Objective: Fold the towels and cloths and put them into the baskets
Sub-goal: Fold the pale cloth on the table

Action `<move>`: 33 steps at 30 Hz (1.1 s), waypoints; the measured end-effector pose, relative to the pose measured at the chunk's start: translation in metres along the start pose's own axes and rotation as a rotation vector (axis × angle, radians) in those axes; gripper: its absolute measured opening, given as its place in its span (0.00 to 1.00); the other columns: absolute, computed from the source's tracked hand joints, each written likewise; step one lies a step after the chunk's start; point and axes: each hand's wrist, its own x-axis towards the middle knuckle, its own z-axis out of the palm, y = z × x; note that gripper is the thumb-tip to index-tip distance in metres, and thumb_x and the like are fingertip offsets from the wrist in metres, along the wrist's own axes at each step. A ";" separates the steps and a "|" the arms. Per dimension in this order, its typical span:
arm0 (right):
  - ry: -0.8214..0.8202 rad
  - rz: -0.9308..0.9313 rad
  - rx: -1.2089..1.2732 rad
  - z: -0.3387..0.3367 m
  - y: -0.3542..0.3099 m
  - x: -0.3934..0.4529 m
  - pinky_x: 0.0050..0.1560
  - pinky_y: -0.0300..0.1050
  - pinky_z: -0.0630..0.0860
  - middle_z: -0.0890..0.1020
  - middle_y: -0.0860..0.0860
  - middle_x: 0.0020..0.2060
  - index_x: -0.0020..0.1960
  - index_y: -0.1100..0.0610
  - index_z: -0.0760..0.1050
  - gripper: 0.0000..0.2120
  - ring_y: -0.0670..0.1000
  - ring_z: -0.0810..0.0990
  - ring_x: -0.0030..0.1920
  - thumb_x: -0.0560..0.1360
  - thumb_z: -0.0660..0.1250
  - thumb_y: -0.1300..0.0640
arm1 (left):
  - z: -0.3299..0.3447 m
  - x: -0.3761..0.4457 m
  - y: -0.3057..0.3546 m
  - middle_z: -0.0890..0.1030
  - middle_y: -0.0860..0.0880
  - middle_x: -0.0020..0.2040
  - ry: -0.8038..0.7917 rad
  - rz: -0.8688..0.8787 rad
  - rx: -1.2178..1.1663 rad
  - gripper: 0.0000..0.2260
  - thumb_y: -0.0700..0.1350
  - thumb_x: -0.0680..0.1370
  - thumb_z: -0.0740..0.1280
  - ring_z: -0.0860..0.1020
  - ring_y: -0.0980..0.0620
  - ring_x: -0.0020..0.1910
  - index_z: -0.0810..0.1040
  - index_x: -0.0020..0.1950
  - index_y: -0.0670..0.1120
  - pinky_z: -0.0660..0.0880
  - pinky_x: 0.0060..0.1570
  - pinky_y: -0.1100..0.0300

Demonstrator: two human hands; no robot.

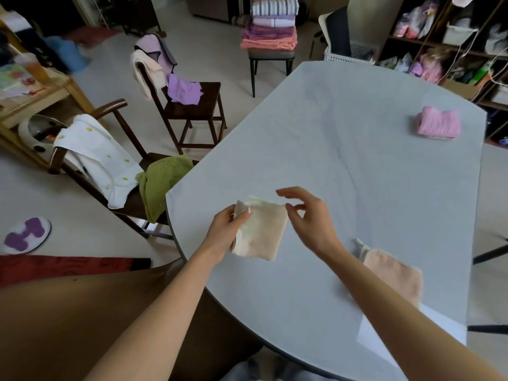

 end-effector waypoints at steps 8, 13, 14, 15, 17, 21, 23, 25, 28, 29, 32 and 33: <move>-0.609 -0.098 -0.093 -0.016 -0.017 0.041 0.47 0.38 0.77 0.82 0.46 0.53 0.56 0.53 0.80 0.11 0.44 0.79 0.53 0.74 0.71 0.61 | -0.010 -0.015 0.041 0.84 0.46 0.52 -0.502 -0.244 0.235 0.14 0.52 0.78 0.67 0.82 0.48 0.51 0.79 0.57 0.45 0.78 0.51 0.56; -0.732 0.094 0.115 -0.017 -0.027 0.049 0.36 0.40 0.72 0.82 0.52 0.36 0.45 0.62 0.82 0.03 0.45 0.75 0.34 0.73 0.71 0.63 | -0.015 -0.017 0.056 0.84 0.48 0.49 -0.624 -0.251 0.368 0.11 0.50 0.77 0.67 0.82 0.51 0.47 0.79 0.54 0.44 0.78 0.52 0.57; -0.735 0.130 0.151 -0.018 -0.026 0.049 0.35 0.40 0.71 0.81 0.54 0.37 0.44 0.63 0.82 0.03 0.45 0.74 0.34 0.73 0.71 0.63 | -0.015 -0.018 0.057 0.84 0.48 0.49 -0.623 -0.244 0.376 0.11 0.50 0.77 0.68 0.82 0.50 0.48 0.79 0.54 0.45 0.78 0.53 0.56; -0.738 0.162 0.193 -0.019 -0.025 0.049 0.35 0.40 0.71 0.80 0.56 0.37 0.44 0.63 0.82 0.03 0.46 0.73 0.34 0.73 0.71 0.63 | -0.016 -0.017 0.057 0.84 0.48 0.49 -0.618 -0.238 0.380 0.12 0.50 0.76 0.69 0.82 0.49 0.49 0.79 0.54 0.45 0.78 0.55 0.54; -0.743 0.208 0.278 -0.020 -0.022 0.048 0.34 0.40 0.69 0.77 0.58 0.38 0.42 0.61 0.81 0.03 0.47 0.72 0.34 0.74 0.70 0.62 | -0.016 -0.016 0.055 0.83 0.47 0.51 -0.611 -0.228 0.383 0.13 0.50 0.75 0.70 0.82 0.47 0.51 0.78 0.55 0.44 0.77 0.58 0.51; -0.701 0.280 0.376 -0.016 -0.024 0.045 0.28 0.37 0.66 0.73 0.54 0.28 0.45 0.61 0.82 0.03 0.47 0.68 0.27 0.74 0.69 0.63 | -0.017 -0.014 0.055 0.83 0.45 0.53 -0.623 -0.225 0.352 0.18 0.49 0.75 0.71 0.82 0.47 0.52 0.77 0.60 0.41 0.77 0.58 0.51; -0.682 0.304 0.433 -0.016 -0.027 0.046 0.28 0.36 0.66 0.73 0.53 0.26 0.50 0.63 0.81 0.06 0.46 0.69 0.26 0.74 0.68 0.65 | -0.019 -0.014 0.056 0.83 0.44 0.54 -0.641 -0.226 0.338 0.21 0.50 0.73 0.72 0.82 0.46 0.52 0.77 0.61 0.41 0.77 0.57 0.52; -0.672 0.321 0.485 -0.015 -0.027 0.047 0.27 0.36 0.64 0.72 0.52 0.24 0.53 0.62 0.79 0.08 0.45 0.67 0.24 0.74 0.67 0.66 | -0.021 -0.013 0.057 0.83 0.45 0.53 -0.652 -0.227 0.333 0.19 0.50 0.74 0.72 0.82 0.47 0.51 0.77 0.60 0.41 0.77 0.57 0.52; -0.669 0.355 0.540 -0.011 -0.024 0.045 0.35 0.36 0.63 0.67 0.48 0.19 0.51 0.57 0.79 0.07 0.45 0.59 0.19 0.74 0.68 0.64 | -0.020 -0.013 0.058 0.83 0.46 0.52 -0.667 -0.224 0.330 0.14 0.47 0.75 0.71 0.82 0.48 0.51 0.78 0.58 0.43 0.77 0.58 0.53; -0.672 0.369 0.576 -0.010 -0.024 0.044 0.36 0.36 0.63 0.65 0.47 0.18 0.50 0.56 0.78 0.07 0.45 0.57 0.18 0.73 0.68 0.64 | -0.019 -0.013 0.058 0.83 0.47 0.51 -0.680 -0.222 0.327 0.12 0.47 0.76 0.70 0.82 0.50 0.51 0.78 0.57 0.44 0.77 0.57 0.55; -0.680 0.401 0.697 -0.008 -0.024 0.041 0.31 0.35 0.65 0.67 0.49 0.19 0.51 0.56 0.76 0.07 0.44 0.59 0.19 0.73 0.68 0.62 | -0.017 -0.013 0.061 0.84 0.51 0.49 -0.709 -0.206 0.311 0.09 0.45 0.76 0.69 0.82 0.51 0.50 0.78 0.55 0.45 0.77 0.56 0.57; -0.673 0.399 0.729 -0.009 -0.024 0.041 0.30 0.35 0.64 0.72 0.50 0.22 0.51 0.57 0.76 0.06 0.44 0.62 0.20 0.74 0.67 0.62 | -0.017 -0.013 0.060 0.83 0.51 0.49 -0.716 -0.197 0.303 0.10 0.45 0.75 0.70 0.81 0.51 0.51 0.78 0.55 0.46 0.77 0.57 0.56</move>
